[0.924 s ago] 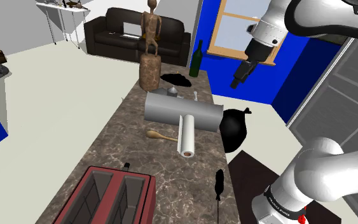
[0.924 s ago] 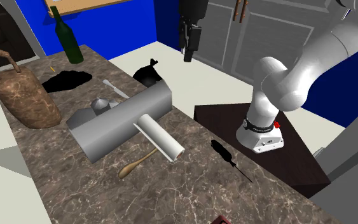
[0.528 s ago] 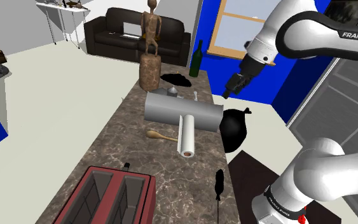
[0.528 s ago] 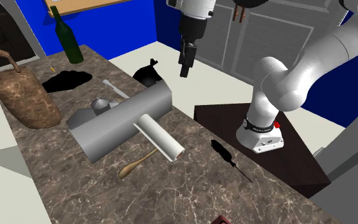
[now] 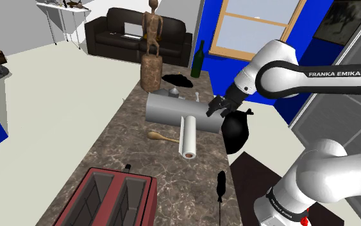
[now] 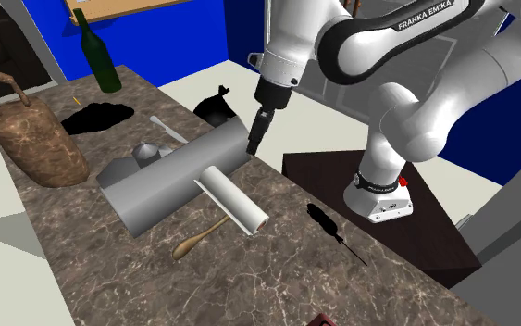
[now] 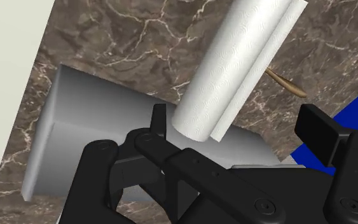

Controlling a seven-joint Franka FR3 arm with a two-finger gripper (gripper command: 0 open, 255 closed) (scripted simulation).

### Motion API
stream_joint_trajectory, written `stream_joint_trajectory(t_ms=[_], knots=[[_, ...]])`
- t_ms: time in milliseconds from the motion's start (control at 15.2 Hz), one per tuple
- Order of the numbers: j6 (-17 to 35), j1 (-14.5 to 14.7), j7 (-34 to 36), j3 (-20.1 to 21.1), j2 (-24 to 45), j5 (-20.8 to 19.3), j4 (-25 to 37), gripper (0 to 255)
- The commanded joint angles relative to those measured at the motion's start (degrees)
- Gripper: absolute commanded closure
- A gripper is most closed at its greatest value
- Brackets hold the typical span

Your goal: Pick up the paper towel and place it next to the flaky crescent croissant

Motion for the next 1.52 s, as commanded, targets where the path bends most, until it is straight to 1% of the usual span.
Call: stream_joint_trajectory(t_ms=[0,198,330,396,528,726,858,924,1452], knots=[[7.9,1.0,2.6,1.1,2.3,3.5,-3.3,0],[20.2,4.0,5.6,2.1,8.2,9.9,-6.5,0],[29.3,7.7,6.5,1.7,13.9,15.2,-7.4,0],[34.0,10.5,6.4,0.7,17.2,18.6,-7.5,0],[35.9,12.1,5.6,-0.2,19.1,19.8,-7.2,0],[39.6,15.9,3.1,-2.8,23.4,22.8,-6.1,0],[41.9,19.3,0.9,-5.3,26.2,25.3,-5.2,0],[43.6,22.6,-1.4,-7.9,28.4,27.9,-4.4,0],[43.6,22.6,-1.3,-7.9,28.4,27.8,-4.4,0]])
